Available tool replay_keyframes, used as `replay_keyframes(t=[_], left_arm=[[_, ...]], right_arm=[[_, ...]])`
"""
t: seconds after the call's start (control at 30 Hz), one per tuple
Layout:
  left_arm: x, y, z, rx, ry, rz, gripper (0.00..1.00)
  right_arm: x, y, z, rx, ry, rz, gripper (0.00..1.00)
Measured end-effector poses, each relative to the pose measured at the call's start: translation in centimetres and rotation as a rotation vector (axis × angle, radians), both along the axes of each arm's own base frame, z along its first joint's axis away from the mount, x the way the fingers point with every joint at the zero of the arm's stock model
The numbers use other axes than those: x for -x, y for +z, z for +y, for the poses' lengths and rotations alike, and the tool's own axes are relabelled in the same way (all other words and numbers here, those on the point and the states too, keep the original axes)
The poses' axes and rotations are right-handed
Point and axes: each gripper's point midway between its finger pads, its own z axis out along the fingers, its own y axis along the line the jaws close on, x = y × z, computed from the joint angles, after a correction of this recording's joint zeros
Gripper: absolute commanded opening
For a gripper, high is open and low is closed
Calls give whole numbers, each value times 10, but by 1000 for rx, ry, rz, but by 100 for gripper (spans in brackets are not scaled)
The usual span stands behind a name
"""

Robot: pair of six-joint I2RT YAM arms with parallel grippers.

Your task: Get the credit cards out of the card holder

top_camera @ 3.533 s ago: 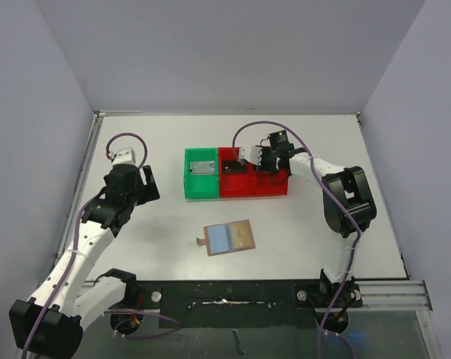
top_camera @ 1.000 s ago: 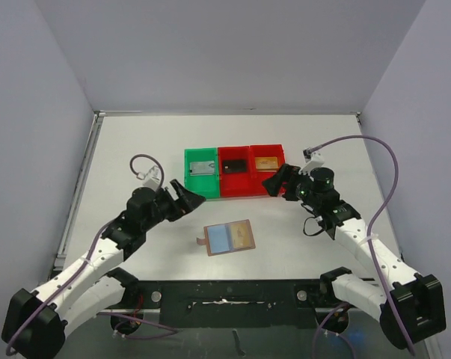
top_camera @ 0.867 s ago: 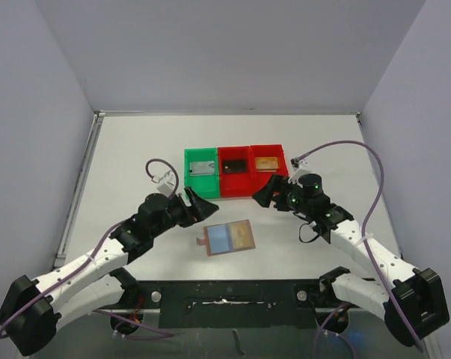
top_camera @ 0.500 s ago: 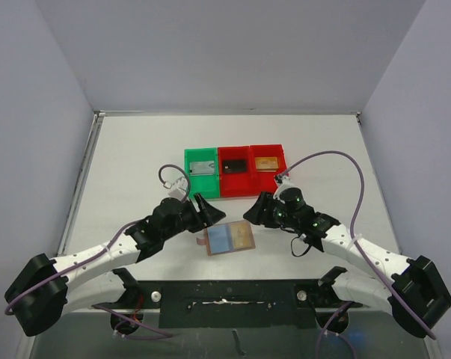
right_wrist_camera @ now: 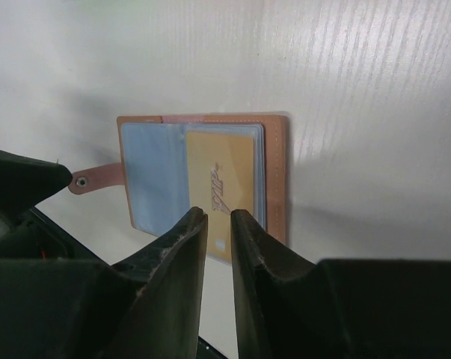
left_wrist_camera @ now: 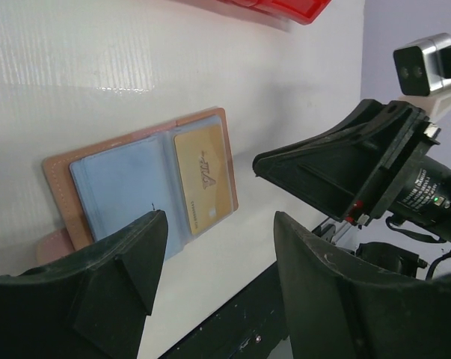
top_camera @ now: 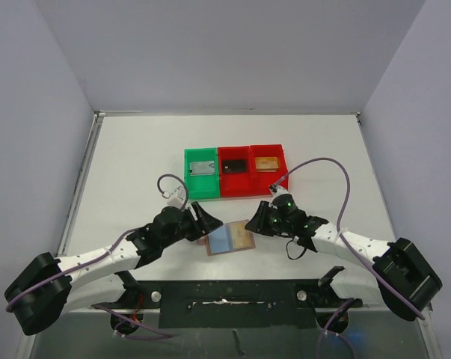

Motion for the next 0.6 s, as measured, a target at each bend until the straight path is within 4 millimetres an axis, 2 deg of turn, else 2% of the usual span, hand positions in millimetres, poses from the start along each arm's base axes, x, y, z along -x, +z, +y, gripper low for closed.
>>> replay_keyframes(t=[0.2, 0.6], left_arm=[[1, 3, -5, 11, -13, -10, 55], [13, -16, -20, -32, -74, 20, 53]], right_arm=[[3, -13, 4, 11, 21, 36, 20], [5, -26, 5, 31, 30, 66, 18]])
